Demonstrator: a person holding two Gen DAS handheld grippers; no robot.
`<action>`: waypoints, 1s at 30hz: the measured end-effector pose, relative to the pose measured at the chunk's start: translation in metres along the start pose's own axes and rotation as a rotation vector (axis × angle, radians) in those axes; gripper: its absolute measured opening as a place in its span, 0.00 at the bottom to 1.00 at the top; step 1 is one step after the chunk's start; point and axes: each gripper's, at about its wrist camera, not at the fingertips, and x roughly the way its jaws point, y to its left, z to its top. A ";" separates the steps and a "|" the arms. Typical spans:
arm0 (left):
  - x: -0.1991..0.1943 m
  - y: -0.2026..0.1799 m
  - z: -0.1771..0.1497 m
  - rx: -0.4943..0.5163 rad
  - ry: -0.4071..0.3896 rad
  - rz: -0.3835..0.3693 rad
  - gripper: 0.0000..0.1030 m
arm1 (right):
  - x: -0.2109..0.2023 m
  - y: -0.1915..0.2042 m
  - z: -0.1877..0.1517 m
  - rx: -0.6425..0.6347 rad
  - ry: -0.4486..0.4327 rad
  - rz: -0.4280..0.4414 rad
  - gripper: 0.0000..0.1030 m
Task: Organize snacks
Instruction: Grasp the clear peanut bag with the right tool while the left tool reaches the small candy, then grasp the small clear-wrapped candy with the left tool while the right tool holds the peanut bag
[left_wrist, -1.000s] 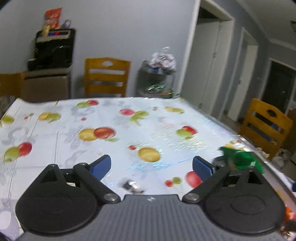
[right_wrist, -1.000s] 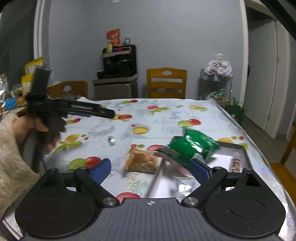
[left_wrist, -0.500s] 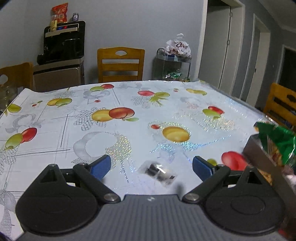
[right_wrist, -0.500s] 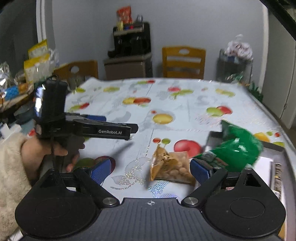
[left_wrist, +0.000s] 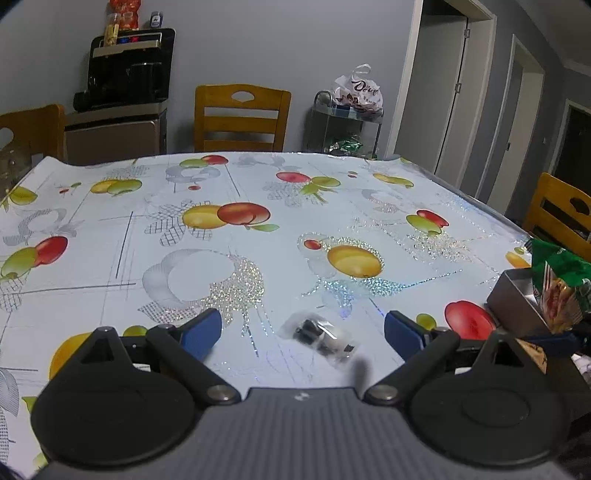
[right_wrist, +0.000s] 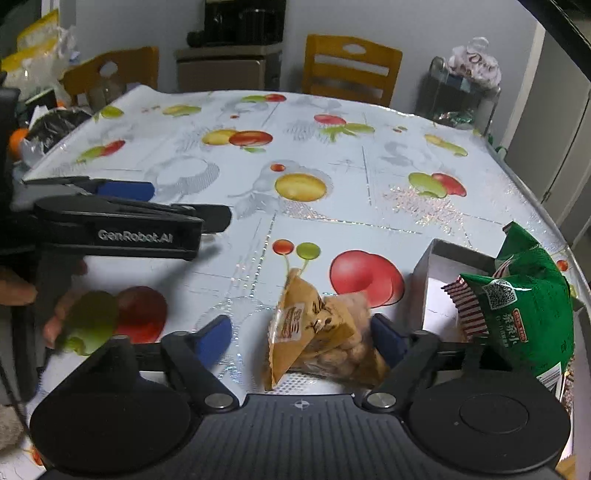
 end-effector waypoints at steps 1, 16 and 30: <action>0.001 0.001 0.000 -0.003 0.004 -0.002 0.93 | -0.002 0.001 -0.001 -0.017 -0.008 0.005 0.54; 0.013 -0.010 0.000 0.044 0.075 0.014 0.93 | -0.058 0.039 -0.049 -0.195 -0.044 0.167 0.53; 0.011 -0.014 0.000 0.090 0.063 -0.121 0.37 | -0.071 0.038 -0.062 -0.168 -0.048 0.191 0.53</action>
